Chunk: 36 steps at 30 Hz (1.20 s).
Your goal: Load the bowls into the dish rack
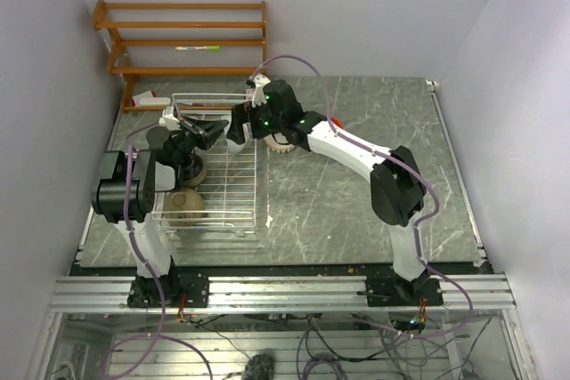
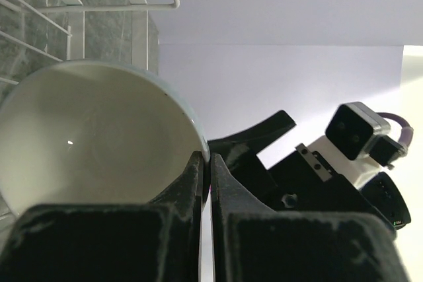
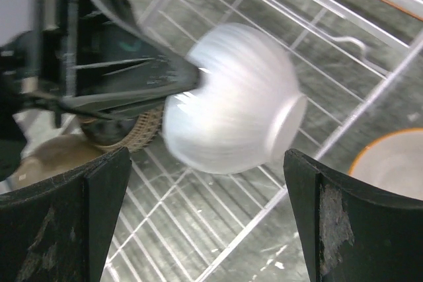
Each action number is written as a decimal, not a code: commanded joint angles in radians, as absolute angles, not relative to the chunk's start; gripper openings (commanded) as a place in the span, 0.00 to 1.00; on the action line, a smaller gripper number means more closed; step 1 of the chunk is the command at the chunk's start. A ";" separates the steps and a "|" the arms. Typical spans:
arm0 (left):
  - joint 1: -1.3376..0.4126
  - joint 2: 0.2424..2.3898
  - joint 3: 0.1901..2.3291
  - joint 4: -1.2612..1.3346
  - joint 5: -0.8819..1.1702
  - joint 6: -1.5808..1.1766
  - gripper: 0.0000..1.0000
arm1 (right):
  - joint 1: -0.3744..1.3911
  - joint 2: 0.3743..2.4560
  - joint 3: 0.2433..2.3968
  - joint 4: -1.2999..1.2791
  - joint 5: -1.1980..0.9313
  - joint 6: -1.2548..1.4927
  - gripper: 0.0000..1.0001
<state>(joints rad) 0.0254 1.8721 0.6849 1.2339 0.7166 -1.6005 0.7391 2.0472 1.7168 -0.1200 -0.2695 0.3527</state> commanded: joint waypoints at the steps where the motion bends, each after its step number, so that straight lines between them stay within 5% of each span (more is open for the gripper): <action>1: 0.035 1.887 0.671 1.323 0.748 -1.621 0.07 | 0.765 2.115 1.798 -0.250 -0.068 0.287 1.00; 26: 0.037 1.888 0.672 1.339 0.750 -1.635 0.07 | 0.812 2.177 1.799 -0.147 -0.044 0.215 1.00; 36: 0.040 1.884 0.666 1.349 0.752 -1.641 0.07 | 0.894 2.151 1.760 -0.107 0.219 0.149 0.92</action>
